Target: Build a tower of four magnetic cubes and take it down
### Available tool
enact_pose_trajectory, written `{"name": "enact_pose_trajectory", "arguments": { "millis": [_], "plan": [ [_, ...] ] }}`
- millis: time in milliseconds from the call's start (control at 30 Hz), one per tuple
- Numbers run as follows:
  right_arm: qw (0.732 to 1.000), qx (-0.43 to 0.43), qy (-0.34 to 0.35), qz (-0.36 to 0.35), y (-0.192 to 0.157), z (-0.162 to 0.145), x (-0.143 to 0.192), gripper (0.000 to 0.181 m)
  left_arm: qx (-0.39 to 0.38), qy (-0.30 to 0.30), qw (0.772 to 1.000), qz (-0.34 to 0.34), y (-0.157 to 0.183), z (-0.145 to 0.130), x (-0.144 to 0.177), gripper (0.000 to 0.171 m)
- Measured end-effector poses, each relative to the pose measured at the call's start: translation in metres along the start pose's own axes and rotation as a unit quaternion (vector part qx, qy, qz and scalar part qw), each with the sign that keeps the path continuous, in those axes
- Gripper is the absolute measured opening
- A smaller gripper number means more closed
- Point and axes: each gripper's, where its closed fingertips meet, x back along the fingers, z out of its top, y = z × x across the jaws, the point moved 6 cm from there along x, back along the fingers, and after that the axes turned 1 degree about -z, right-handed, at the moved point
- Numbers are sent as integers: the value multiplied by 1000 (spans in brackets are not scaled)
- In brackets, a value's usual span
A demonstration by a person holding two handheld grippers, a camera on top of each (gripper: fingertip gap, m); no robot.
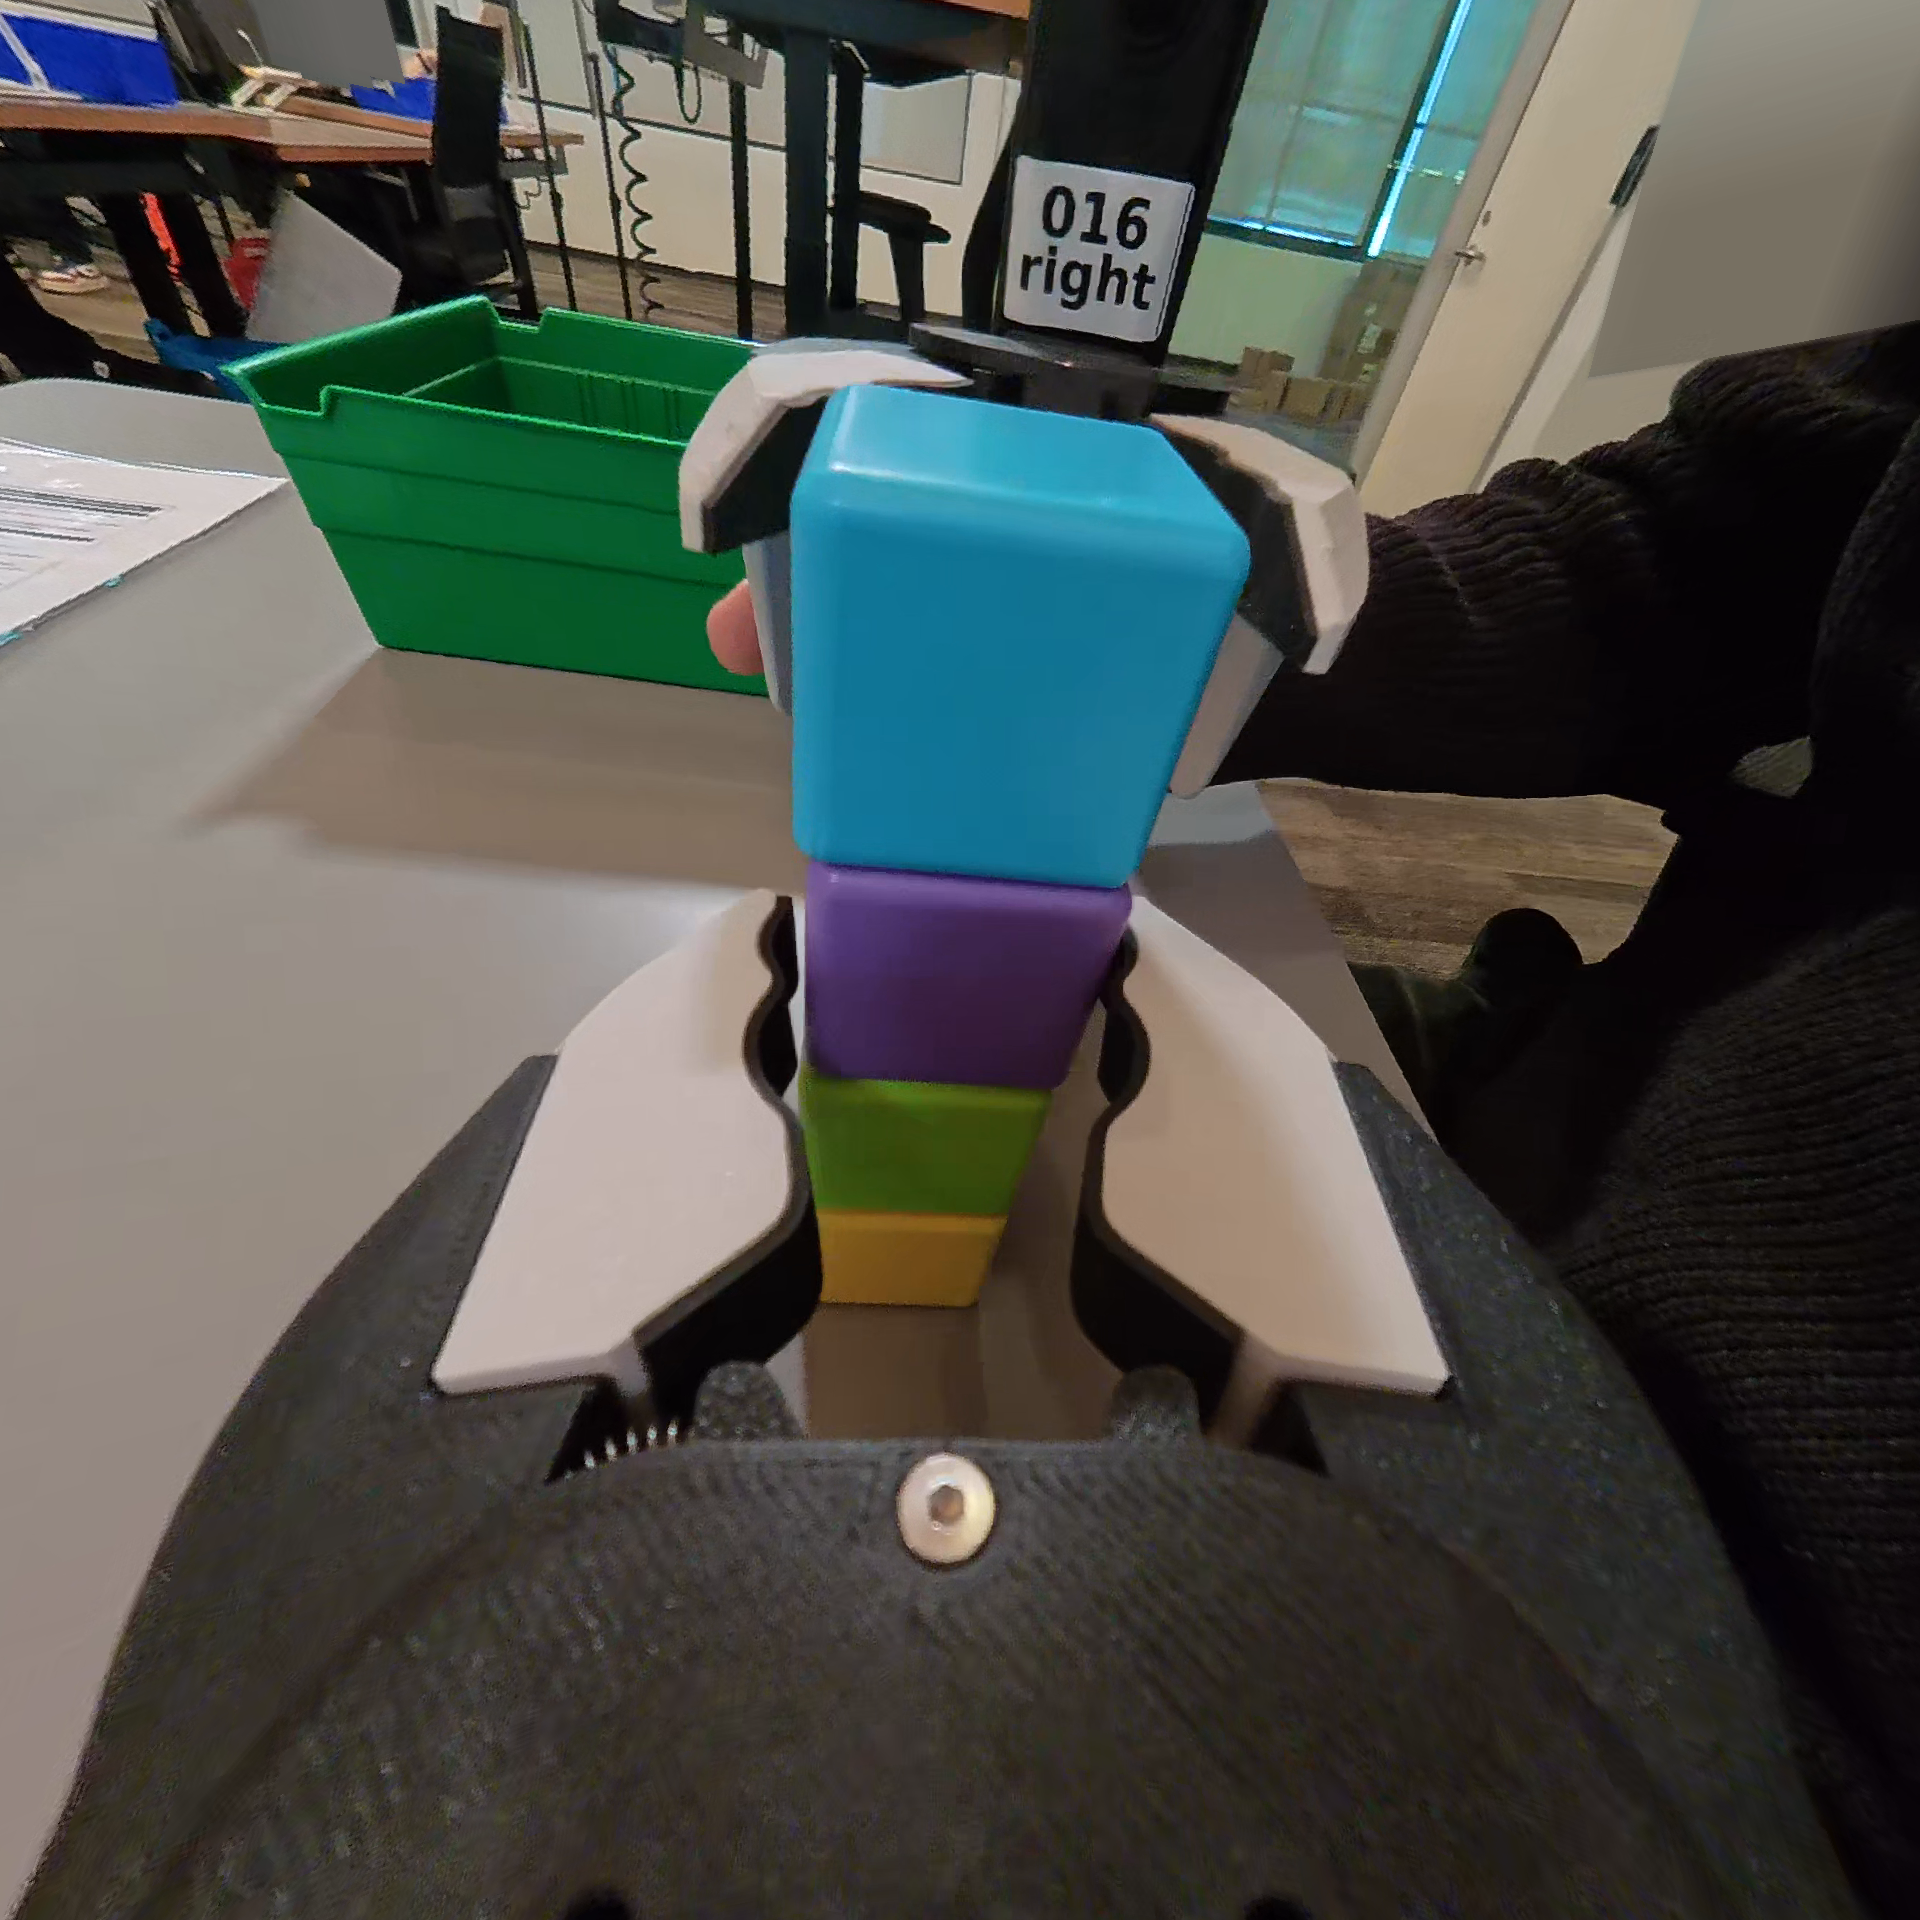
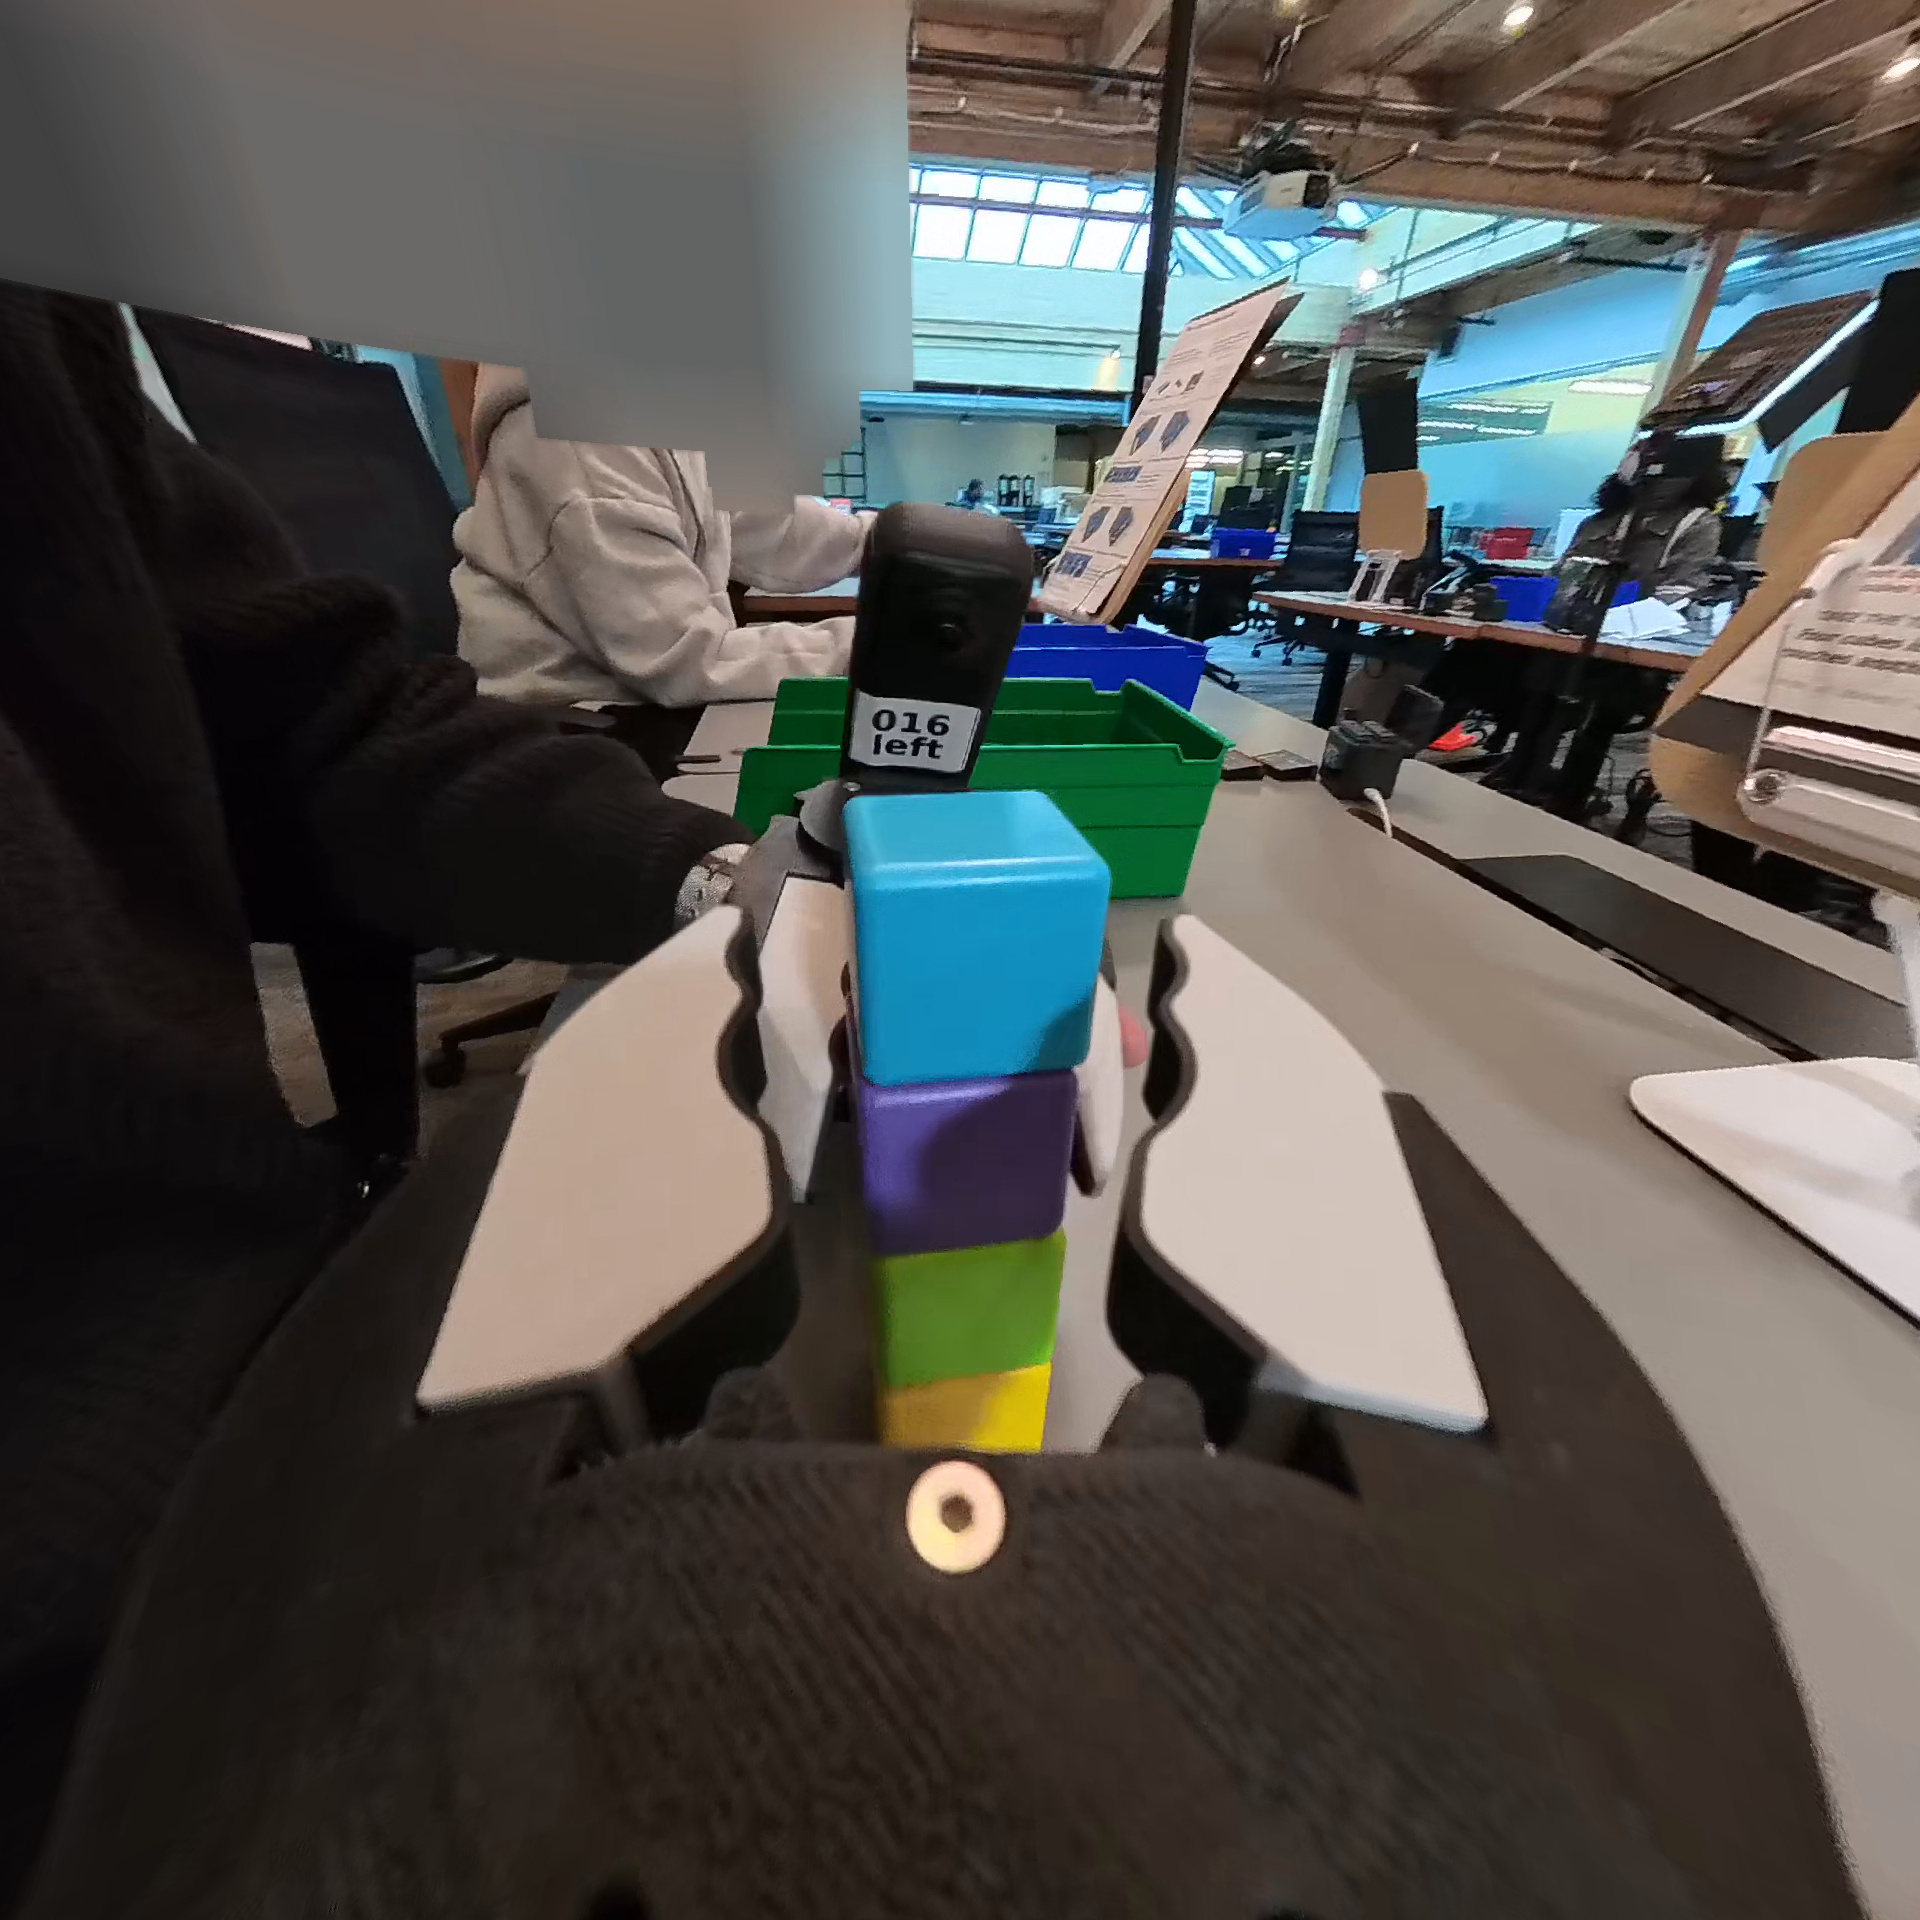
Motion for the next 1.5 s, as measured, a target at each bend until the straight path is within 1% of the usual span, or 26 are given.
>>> {"name": "enact_pose_trajectory", "arguments": {
  "millis": [100, 300, 433, 567, 767, 867, 1000, 1233, 1500],
  "plan": [
    [1000, -5, 1, 12, 1, 0, -2, 70, -7, 2, 1000, 3, 1, 0, 2, 58],
    [1000, -5, -4, 22, 2, 3, -5, 69, -15, 28, 1000, -1, 4, 2, 3, 52],
    [1000, -10, -16, 24, 4, 1, -8, 70, -19, 20, 1000, 6, 3, 0, 3, 52],
    [999, -14, -19, 31, 2, -1, -8, 61, -19, 15, 1000, 13, 2, 0, 4, 53],
    [1000, -16, -15, 18, 0, -2, -2, 59, -16, 15, 999, 26, -4, -1, 14, 54],
    [1000, -18, -17, 6, 2, -3, -3, 59, -11, 20, 1000, 16, -2, 1, 14, 54],
    [1000, -19, -13, -5, 4, -2, -4, 60, -20, 16, 999, 21, 0, 1, 13, 55],
    [1000, -17, -12, -8, 4, 0, -4, 55, -12, 15, 1000, 13, 0, 1, 13, 53],
    [1000, -20, -13, -5, 3, 0, -4, 53, -7, 13, 1000, 9, 1, 2, 14, 55]
  ]
}}
